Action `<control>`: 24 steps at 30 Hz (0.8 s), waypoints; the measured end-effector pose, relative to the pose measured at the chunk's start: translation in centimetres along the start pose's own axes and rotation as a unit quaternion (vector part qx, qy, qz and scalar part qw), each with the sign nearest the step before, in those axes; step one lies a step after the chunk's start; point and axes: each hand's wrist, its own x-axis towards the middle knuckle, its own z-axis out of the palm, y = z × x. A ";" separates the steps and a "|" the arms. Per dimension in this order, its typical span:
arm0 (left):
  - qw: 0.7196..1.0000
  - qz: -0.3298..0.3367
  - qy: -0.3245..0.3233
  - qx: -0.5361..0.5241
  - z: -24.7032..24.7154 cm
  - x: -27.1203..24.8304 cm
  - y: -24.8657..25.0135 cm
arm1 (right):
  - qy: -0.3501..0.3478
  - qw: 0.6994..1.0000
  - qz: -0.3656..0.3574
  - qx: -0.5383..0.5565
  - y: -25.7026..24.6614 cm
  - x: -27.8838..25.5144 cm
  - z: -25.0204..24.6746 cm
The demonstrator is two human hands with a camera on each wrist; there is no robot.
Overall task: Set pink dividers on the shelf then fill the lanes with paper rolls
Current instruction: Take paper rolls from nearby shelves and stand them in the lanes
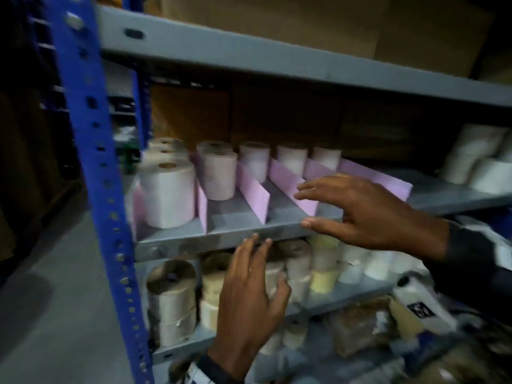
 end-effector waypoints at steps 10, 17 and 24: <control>0.986 0.052 -0.065 -0.145 8.9 -1.5 10.4 | -0.015 0.979 0.203 0.026 7.2 -19.8 -0.4; 0.977 0.087 -0.091 -0.174 19.0 -0.2 19.2 | 0.001 0.950 0.309 0.051 16.5 -31.4 -0.8; 0.968 0.100 -0.139 -0.183 28.7 2.7 26.6 | 0.044 0.922 0.379 0.074 25.2 -37.6 -1.8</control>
